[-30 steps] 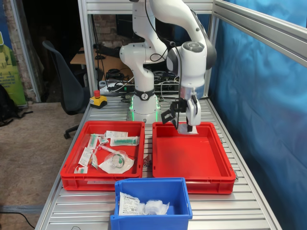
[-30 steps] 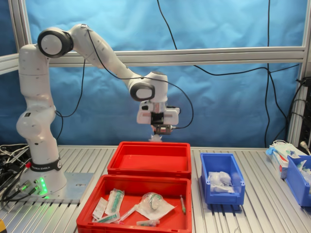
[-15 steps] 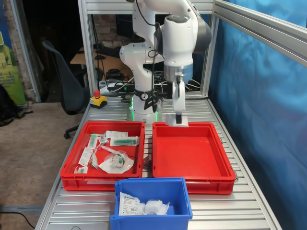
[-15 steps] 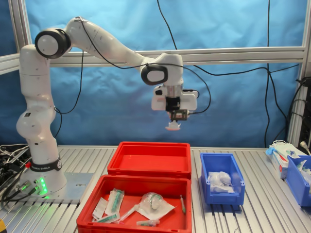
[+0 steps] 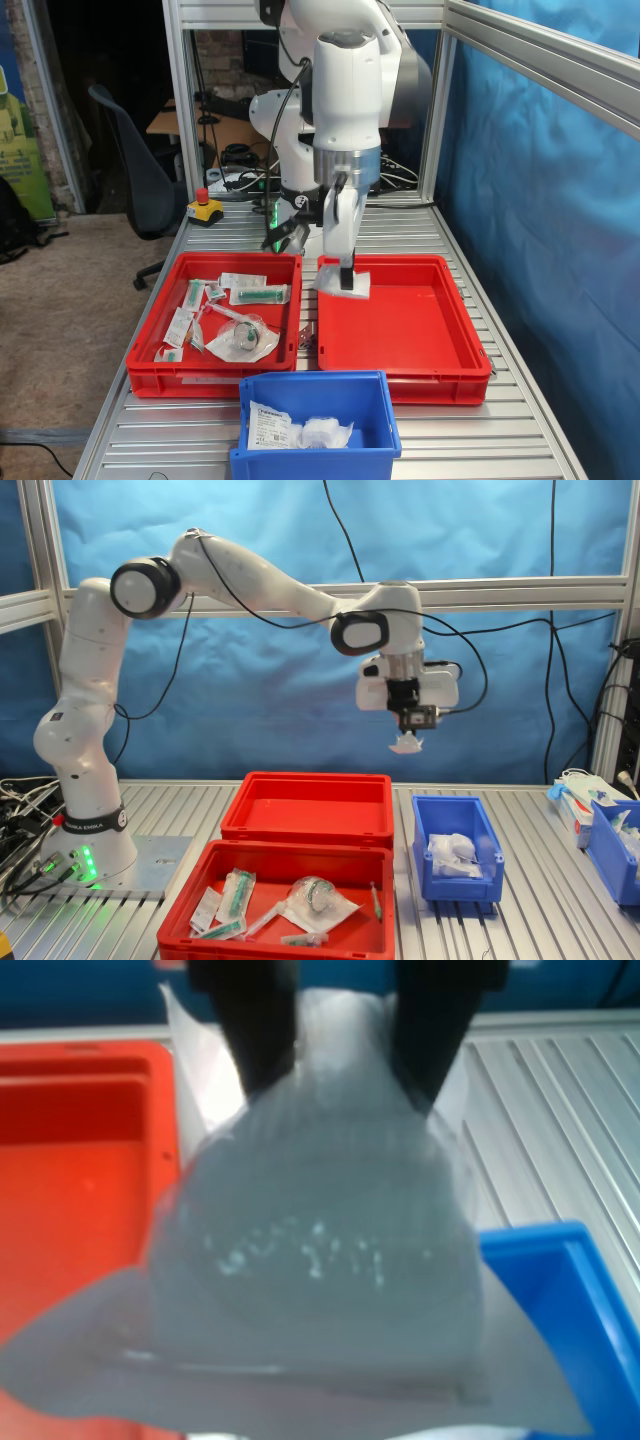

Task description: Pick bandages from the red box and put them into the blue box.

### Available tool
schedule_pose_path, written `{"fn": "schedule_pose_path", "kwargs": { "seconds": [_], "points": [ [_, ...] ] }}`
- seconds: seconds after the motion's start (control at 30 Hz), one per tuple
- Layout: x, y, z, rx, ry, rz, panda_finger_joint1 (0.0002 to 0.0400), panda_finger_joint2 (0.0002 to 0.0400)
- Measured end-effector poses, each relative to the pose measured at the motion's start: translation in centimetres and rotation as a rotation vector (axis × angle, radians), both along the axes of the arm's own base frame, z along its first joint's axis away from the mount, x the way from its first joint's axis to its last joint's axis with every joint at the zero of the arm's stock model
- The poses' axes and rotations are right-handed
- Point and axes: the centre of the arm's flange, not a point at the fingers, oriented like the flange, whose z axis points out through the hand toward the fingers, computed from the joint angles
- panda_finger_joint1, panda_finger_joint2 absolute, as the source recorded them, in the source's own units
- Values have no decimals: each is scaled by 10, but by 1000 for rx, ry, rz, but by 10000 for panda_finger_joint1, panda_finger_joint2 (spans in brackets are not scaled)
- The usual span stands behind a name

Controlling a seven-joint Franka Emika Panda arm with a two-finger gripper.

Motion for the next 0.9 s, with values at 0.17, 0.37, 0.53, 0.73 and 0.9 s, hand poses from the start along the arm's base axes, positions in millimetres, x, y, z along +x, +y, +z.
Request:
{"fn": "schedule_pose_path", "kwargs": {
  "seconds": [0.17,0.37,0.53,0.73,0.9],
  "points": [
    [27,-11,-20,-22,0,-19,53,53],
    [45,-17,-33,-39,-5,-30,53,53],
    [62,-26,-47,-55,-11,-41,53,53],
    [77,-39,-60,-72,-18,-59,53,53],
    [83,-60,-64,-93,-25,-85,53,53]
  ]
}}
